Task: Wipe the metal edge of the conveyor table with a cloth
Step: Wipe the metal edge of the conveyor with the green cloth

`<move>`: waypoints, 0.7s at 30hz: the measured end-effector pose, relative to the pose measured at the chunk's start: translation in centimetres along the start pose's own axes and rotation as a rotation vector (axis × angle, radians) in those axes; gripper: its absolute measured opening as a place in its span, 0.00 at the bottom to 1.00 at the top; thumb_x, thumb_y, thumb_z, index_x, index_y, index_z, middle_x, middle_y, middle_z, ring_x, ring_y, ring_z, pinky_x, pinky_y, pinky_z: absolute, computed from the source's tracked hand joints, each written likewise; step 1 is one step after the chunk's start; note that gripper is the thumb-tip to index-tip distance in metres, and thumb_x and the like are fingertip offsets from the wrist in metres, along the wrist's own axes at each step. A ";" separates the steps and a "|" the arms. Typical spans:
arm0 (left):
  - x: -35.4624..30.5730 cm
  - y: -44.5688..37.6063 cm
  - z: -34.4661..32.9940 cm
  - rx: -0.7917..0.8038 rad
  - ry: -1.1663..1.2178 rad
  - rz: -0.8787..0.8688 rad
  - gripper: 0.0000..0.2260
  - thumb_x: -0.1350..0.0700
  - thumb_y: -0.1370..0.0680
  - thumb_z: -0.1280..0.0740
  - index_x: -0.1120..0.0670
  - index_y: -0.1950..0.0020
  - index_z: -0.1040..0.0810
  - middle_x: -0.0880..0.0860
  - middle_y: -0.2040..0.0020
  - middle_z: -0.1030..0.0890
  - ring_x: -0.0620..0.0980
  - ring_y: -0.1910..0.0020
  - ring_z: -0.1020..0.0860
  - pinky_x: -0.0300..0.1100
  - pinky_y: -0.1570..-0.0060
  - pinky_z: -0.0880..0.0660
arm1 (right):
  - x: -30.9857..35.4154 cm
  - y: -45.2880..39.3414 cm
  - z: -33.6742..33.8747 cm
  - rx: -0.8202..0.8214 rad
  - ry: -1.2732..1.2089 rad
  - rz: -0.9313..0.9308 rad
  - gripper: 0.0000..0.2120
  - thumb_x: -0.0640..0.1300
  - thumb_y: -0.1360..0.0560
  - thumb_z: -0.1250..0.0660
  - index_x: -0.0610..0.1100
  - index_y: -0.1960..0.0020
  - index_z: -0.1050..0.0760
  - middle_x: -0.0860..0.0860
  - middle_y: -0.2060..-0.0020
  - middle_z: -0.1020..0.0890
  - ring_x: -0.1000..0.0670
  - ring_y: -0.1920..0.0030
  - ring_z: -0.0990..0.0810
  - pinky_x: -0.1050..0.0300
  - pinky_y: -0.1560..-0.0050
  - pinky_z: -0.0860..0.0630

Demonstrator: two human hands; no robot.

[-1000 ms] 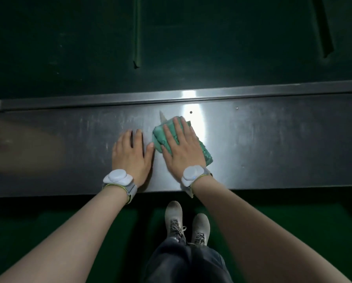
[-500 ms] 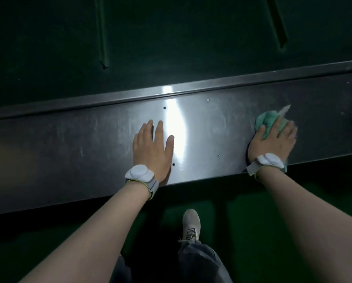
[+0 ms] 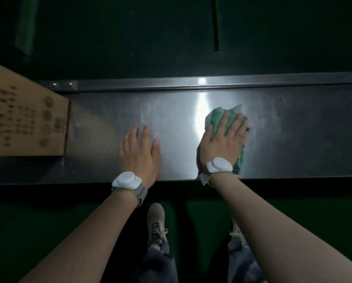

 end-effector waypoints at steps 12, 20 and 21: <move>20.2 3.1 8.8 -0.223 0.164 0.023 0.19 0.57 0.14 0.41 0.62 0.24 0.25 0.62 0.27 0.23 0.63 0.30 0.23 0.53 0.35 0.24 | 36.1 10.8 -9.9 0.172 0.034 0.665 0.33 0.59 0.13 0.56 0.46 0.12 0.53 0.40 0.13 0.56 0.36 0.14 0.59 0.36 0.15 0.56; 18.6 2.5 8.3 -0.286 0.145 -0.042 0.16 0.60 0.14 0.40 0.65 0.29 0.22 0.65 0.30 0.21 0.66 0.31 0.22 0.61 0.30 0.26 | 32.4 13.0 -9.1 0.212 0.075 0.987 0.34 0.61 0.13 0.48 0.46 0.13 0.43 0.41 0.14 0.46 0.39 0.13 0.52 0.38 0.15 0.49; 18.1 2.0 8.0 -0.278 0.116 -0.041 0.16 0.59 0.13 0.40 0.64 0.29 0.22 0.64 0.30 0.21 0.66 0.31 0.22 0.63 0.29 0.28 | 30.2 12.1 -8.4 0.189 0.068 0.954 0.33 0.60 0.14 0.47 0.45 0.13 0.42 0.41 0.14 0.45 0.39 0.13 0.51 0.38 0.15 0.48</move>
Point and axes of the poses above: each hand's wrist, its own y-axis away from the middle knuckle, its own z-axis out of the back of the hand, x = y × z, the point moved 10 cm from there along -y, towards the middle knuckle
